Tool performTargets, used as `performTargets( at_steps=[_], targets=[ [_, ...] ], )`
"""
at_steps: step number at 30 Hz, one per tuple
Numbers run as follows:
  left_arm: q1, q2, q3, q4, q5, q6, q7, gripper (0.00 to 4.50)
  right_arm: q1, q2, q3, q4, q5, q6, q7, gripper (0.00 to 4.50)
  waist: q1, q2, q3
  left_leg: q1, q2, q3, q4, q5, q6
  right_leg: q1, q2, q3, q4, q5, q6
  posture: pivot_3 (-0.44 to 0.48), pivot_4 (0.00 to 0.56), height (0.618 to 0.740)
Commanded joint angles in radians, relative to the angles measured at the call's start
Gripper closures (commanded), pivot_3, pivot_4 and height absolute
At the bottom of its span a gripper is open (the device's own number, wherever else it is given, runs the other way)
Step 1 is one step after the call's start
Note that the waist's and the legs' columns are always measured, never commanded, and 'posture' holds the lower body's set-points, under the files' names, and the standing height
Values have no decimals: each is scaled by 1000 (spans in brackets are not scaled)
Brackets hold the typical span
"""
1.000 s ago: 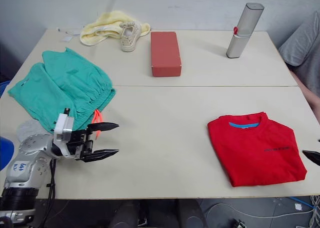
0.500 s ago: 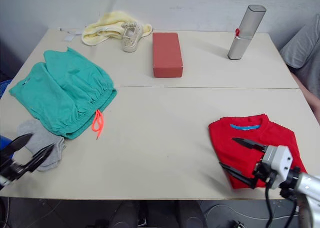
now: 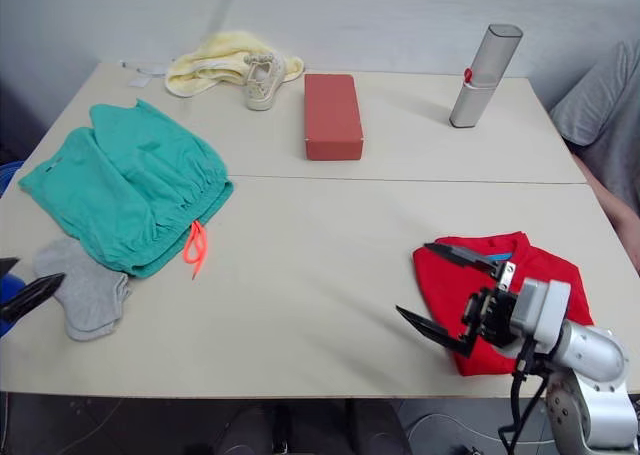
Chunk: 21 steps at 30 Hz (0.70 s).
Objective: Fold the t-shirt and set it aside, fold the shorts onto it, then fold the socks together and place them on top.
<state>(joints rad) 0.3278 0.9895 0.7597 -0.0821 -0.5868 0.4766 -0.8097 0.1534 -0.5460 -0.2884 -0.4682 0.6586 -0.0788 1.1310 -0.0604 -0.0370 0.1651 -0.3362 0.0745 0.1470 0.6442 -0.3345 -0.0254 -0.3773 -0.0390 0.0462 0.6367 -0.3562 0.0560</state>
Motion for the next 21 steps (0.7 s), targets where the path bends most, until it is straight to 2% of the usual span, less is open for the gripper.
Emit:
performTargets(
  at_steps=[1, 3, 7, 10, 13, 16, 21],
  targets=[
    [-52, 129, -143, 117, 146, -151, -146, 0, -7, -19, 26, -54, 28, 43, -29, 31, -2, 3, 1, 0, 0, 0, -1, 0, 0, 0, 0, -1, 0, 0, 1, 0, 150, 740],
    [-125, 193, -251, 201, 221, -248, -210, 0, -9, -21, 31, -54, 23, 51, -34, 31, 2, 4, 1, 0, 1, 0, -3, 0, 2, -2, -1, -7, 1, 1, 2, 0, 150, 740],
    [-348, 212, -452, 335, 321, -346, -267, 0, -4, -33, 35, -40, 8, 53, -33, 31, 11, 5, 1, -8, 3, 7, -5, 1, 2, -15, -1, -15, 7, -2, 0, 0, 150, 740],
    [-474, 181, -548, 397, 370, -386, -294, 0, 3, -34, 32, -39, 6, 57, -47, 31, 17, 4, 1, -22, 6, 10, 9, -3, 2, -31, 1, -16, 18, -5, 7, 0, 150, 740],
    [-552, 150, -609, 430, 389, -395, -326, 0, 25, -36, 32, -41, -5, 50, -44, 31, 14, 3, 1, -24, 7, 16, 16, -5, 2, -35, 1, -15, 23, -7, 11, 0, 150, 740],
    [-596, 139, -646, 466, 428, -421, -325, 600, 41, -35, 23, -44, -8, 46, -54, 0, 4, 2, 2, -22, 9, 18, 21, -5, 3, -34, 2, -13, 26, -5, 15, 0, 150, 740],
    [-658, 119, -661, 491, 410, -419, -383, 2183, 72, -40, 7, -44, -5, 32, -47, 0, 7, 2, 2, -18, 8, 19, 21, -1, 4, -30, 3, -11, 28, 0, 17, 0, 150, 740]
  ],
)
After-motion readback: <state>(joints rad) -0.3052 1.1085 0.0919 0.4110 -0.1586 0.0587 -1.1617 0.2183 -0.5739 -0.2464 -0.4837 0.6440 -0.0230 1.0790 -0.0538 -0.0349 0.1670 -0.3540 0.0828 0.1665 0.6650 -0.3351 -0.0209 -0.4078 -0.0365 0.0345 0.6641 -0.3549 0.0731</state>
